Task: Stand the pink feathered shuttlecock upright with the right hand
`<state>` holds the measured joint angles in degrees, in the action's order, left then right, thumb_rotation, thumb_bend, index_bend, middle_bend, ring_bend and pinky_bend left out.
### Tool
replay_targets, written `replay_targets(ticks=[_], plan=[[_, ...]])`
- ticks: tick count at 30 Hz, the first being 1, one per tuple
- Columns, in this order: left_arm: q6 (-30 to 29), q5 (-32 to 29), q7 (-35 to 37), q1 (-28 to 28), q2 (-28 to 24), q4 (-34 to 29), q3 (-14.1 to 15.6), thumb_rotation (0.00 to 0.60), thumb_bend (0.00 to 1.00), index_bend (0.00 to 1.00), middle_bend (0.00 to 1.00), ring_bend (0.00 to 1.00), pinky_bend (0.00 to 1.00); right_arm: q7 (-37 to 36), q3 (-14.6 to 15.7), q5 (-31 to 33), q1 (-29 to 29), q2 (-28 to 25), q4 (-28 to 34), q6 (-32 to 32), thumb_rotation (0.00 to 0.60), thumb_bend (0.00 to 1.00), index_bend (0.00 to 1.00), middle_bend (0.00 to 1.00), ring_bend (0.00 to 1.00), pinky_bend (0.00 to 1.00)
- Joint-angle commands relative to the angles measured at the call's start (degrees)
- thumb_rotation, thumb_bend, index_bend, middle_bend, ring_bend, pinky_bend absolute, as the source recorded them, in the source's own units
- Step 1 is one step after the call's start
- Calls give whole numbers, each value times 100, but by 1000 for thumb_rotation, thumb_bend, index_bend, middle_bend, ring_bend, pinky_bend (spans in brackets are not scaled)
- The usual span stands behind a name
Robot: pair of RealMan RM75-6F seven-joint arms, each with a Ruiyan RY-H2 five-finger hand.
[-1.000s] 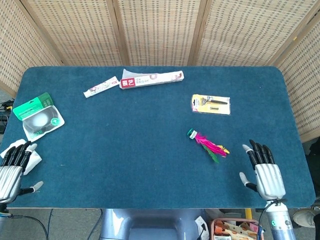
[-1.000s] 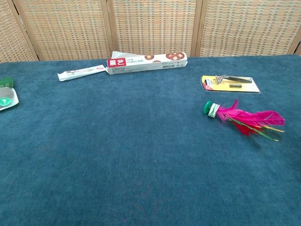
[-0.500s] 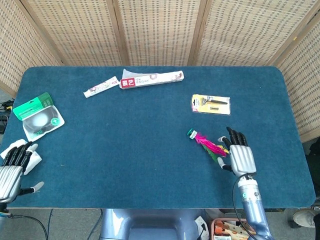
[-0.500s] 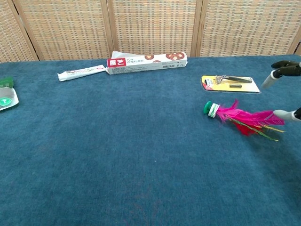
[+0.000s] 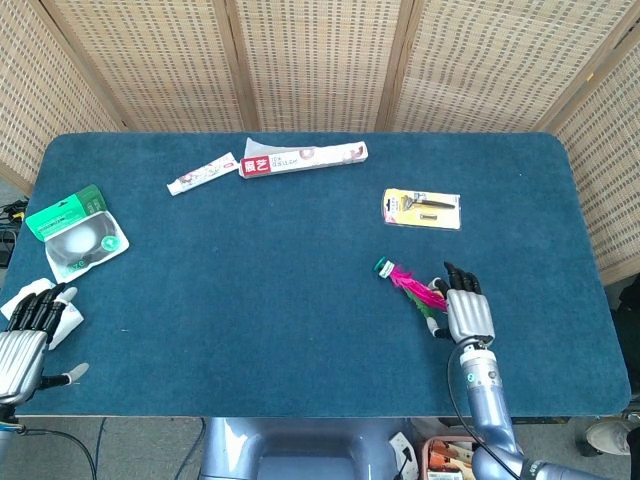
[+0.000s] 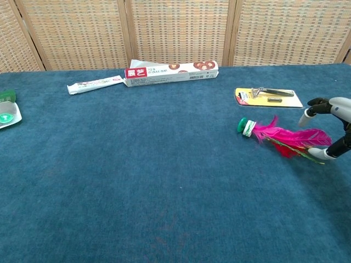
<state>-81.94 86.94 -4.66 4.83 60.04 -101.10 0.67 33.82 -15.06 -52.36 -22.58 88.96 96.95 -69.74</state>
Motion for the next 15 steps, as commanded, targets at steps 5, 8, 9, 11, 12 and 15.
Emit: replay_targets(ticks=[5, 8, 9, 11, 12, 15], plan=[[21, 6, -31, 10, 16, 8, 11, 600, 0, 0, 0, 0, 0, -88, 49, 146, -72, 39, -269, -8, 600, 304, 302, 0, 0, 0], [26, 2, -52, 13, 24, 9, 12, 600, 0, 0, 0, 0, 0, -146, 41, 206, -96, 39, -347, 13, 600, 314, 315, 0, 0, 0], [27, 1, -57, 14, 27, 10, 12, 600, 0, 0, 0, 0, 0, -160, 40, 221, -101, 38, -372, 21, 600, 318, 327, 0, 0, 0], [33, -5, -67, 17, 32, 12, 12, 600, 0, 0, 0, 0, 0, -185, 43, 247, -112, 34, -413, 38, 600, 324, 346, 2, 0, 0], [35, -8, -71, 17, 34, 12, 12, 600, 0, 0, 0, 0, 0, -203, 45, 254, -114, 31, -422, 42, 600, 330, 354, 3, 0, 0], [53, -12, -92, 24, 46, 17, 17, 600, 0, 0, 0, 0, 0, -253, 60, 219, -119, 15, -420, 16, 600, 346, 365, 7, 0, 0]])
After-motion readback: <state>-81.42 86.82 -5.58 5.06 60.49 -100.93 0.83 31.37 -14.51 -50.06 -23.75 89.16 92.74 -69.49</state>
